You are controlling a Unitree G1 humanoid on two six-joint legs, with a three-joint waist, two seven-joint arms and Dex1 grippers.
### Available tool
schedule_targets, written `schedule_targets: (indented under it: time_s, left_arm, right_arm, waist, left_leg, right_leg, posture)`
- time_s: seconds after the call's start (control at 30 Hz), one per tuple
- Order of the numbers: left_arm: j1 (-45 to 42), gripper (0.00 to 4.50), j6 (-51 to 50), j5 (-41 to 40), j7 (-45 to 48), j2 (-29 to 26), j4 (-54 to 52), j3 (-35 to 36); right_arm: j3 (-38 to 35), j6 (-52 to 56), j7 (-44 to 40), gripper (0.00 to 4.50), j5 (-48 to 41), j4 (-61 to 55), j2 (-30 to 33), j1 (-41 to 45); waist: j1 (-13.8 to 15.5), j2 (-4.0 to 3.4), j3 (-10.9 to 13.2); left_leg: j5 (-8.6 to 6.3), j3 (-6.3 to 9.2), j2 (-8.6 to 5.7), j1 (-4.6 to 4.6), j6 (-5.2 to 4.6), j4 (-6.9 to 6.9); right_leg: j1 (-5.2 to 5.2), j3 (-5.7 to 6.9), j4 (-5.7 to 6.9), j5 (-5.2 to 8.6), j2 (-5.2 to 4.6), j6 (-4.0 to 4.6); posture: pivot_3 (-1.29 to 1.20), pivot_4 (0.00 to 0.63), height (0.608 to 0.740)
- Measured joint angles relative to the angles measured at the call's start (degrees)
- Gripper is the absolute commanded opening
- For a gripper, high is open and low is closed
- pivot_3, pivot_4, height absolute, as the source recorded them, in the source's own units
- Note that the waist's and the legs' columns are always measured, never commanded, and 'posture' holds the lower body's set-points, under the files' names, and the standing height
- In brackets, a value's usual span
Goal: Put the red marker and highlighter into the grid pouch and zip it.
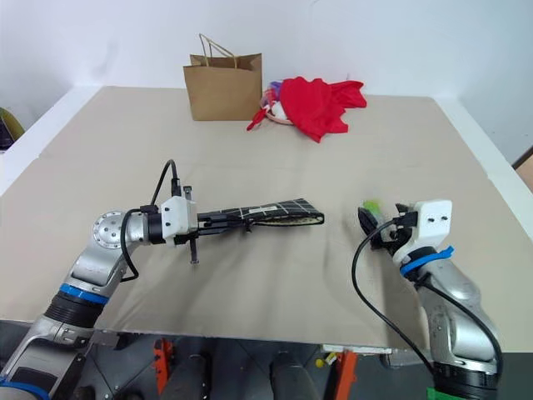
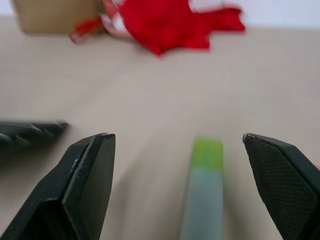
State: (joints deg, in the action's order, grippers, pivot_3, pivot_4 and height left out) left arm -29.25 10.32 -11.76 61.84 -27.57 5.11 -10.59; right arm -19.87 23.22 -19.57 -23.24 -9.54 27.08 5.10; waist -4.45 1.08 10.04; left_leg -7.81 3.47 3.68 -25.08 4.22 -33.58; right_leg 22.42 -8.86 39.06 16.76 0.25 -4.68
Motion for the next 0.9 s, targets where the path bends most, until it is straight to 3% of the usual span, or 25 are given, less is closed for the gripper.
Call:
schedule_targets:
  time_s: [0.47, 0.5, 0.57, 0.67, 0.73, 0.9]
  left_arm:
    - [-0.01, 0.0, 0.6, 0.04, -0.02, -0.42, -0.05, 0.0]
    - [-0.01, 0.0, 0.6, 0.04, -0.05, -0.45, -0.08, 0.0]
    - [-0.01, 0.0, 0.6, 0.04, -0.09, -0.47, -0.15, 0.0]
    - [0.0, 0.0, 0.6, 0.04, -0.11, -0.52, -0.2, 0.0]
    - [0.0, 0.0, 0.6, 0.04, -0.12, -0.54, -0.2, 0.0]
    - [0.0, 0.0, 0.6, 0.07, -0.14, -0.56, -0.28, 0.0]
  right_arm:
    - [1.13, 1.73, 6.88, 4.39, 4.18, 3.87, -3.98, 0.37]
    - [1.56, 2.25, 7.48, 3.89, 4.7, 3.28, -4.27, 0.24]
    - [2.37, 2.99, 8.15, 3.33, 5.44, 1.67, -4.97, -0.16]
    - [3.85, 4.03, 8.8, 1.53, 6.18, -0.45, -5.79, -0.59]
    - [4.03, 4.14, 8.81, 1.16, 6.29, -0.8, -6.06, -0.62]
    - [4.01, 5.33, 9.2, 1.16, 6.58, -1.69, -6.33, -0.68]
  waist:
    - [-0.04, 0.01, -0.01]
    - [-0.04, 0.01, -0.02]
    - [-0.03, 0.01, -0.02]
    - [-0.01, 0.02, -0.03]
    - [0.0, 0.03, -0.03]
    - [0.0, 0.03, -0.03]
  left_leg:
    - [0.0, 0.01, -0.01, 0.03, 0.0, 0.0]
    - [0.0, 0.01, -0.01, 0.04, 0.0, 0.0]
    - [0.0, 0.02, 0.0, 0.05, 0.0, 0.0]
    - [0.0, 0.02, 0.0, 0.04, 0.0, 0.0]
    - [0.0, 0.02, 0.0, 0.03, 0.0, 0.0]
    - [0.0, 0.02, 0.0, 0.04, 0.0, 0.0]
  right_leg:
    - [-0.03, 0.0, 0.0, 0.0, 0.0, 0.01]
    - [-0.03, 0.0, 0.0, 0.0, 0.0, 0.01]
    - [-0.03, 0.01, 0.0, 0.0, 0.01, 0.01]
    - [-0.04, 0.01, 0.0, 0.01, 0.0, 0.02]
    - [-0.04, 0.01, 0.0, 0.01, 0.0, 0.02]
    - [-0.04, 0.01, 0.0, 0.01, 0.0, 0.02]
  posture:
    - [0.0, 0.15, 0.74]
    - [0.0, 0.15, 0.74]
    - [0.0, 0.15, 0.74]
    - [0.0, 0.15, 0.74]
    - [0.0, 0.15, 0.74]
    - [0.0, 0.15, 0.74]
